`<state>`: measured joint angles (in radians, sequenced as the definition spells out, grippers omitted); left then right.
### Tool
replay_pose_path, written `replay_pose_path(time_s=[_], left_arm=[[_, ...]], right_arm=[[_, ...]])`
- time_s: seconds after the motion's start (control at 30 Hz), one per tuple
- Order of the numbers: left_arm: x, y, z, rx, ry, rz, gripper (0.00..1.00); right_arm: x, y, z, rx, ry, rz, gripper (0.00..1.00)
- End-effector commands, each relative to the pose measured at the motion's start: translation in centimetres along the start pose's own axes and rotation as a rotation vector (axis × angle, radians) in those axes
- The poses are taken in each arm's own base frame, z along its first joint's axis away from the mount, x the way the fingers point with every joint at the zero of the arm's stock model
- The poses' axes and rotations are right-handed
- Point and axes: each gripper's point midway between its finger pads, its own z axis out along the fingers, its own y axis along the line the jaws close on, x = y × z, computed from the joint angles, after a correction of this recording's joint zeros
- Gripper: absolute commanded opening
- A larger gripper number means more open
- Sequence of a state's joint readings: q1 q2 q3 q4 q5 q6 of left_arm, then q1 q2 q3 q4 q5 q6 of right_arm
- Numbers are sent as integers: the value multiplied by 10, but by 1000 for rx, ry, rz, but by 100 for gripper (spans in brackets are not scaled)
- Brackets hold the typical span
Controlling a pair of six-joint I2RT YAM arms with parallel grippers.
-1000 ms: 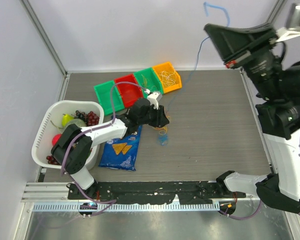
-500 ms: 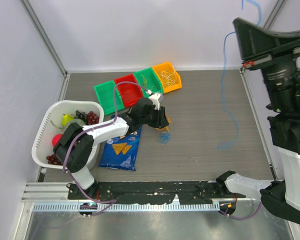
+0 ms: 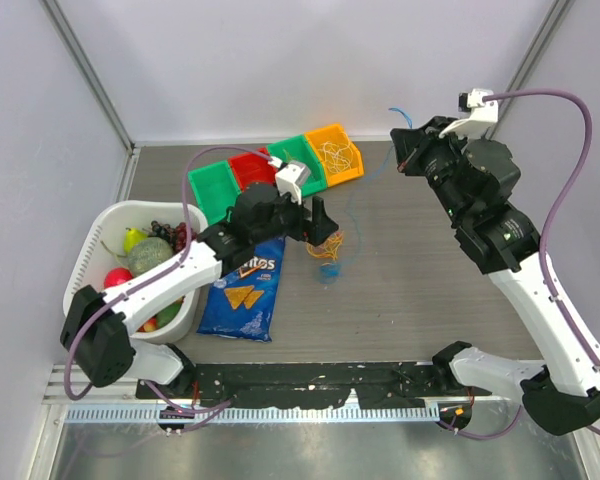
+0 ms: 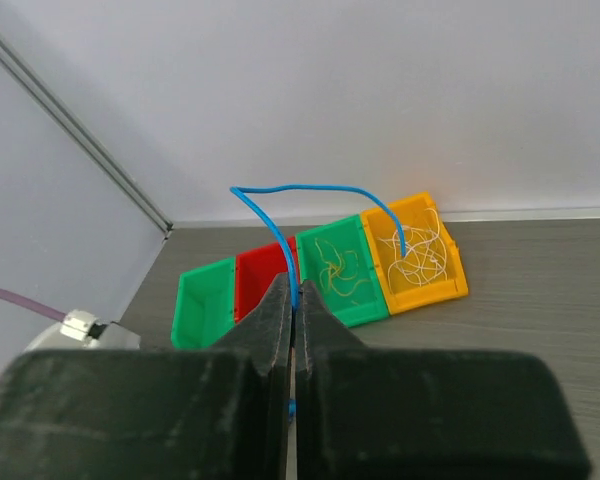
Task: Untangle the cables
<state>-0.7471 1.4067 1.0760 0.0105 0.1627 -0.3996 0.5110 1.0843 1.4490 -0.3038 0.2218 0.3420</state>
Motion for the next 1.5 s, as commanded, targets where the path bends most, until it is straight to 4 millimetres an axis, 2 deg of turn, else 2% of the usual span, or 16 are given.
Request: replay_pose_path(time_s=[0.0,0.2,0.37,0.4,0.43,0.47,0.5,0.53,0.67,0.8,0.93,1.07,1.13,1.3,1.37,1.47], left_arm=[[-36,-2,-24,-36,-138,75,87],[-60,24,-55,-207,-264,120,91],[-72,45,-75,-344,-332,126,92],[-76,48,-81,-368,-352,121,91],[-78,52,-86,-393,-368,114,91],[-79,55,-89,-411,-382,109,91],[-83,57,-95,-426,-405,105,91],[-84,58,-100,-441,-424,102,91],[-91,64,-115,-484,-478,101,91],[-96,67,-125,-510,-511,108,94],[-99,68,-129,-522,-522,113,96],[-100,67,-131,-520,-528,112,97],[-102,65,-132,-516,-532,111,97],[-103,67,-136,-525,-542,108,97],[-104,66,-140,-527,-554,109,97],[-106,68,-144,-541,-568,112,98]], right_arm=[[-42,12,-1,-25,-117,-7,1],[-67,51,27,-152,-144,29,1],[-103,81,44,-255,-249,86,1],[-101,85,52,-274,-253,91,1],[-114,95,53,-324,-315,102,1],[-108,97,62,-337,-318,110,1],[-118,104,64,-375,-367,120,1],[-112,107,77,-381,-368,131,1],[-114,126,108,-462,-404,183,1],[-112,141,132,-527,-415,279,1],[-97,152,156,-568,-404,341,1],[-70,157,184,-570,-372,344,1],[-53,159,196,-579,-362,332,1],[7,162,236,-559,-303,276,1],[25,162,247,-552,-277,276,1],[38,167,253,-545,-259,278,1]])
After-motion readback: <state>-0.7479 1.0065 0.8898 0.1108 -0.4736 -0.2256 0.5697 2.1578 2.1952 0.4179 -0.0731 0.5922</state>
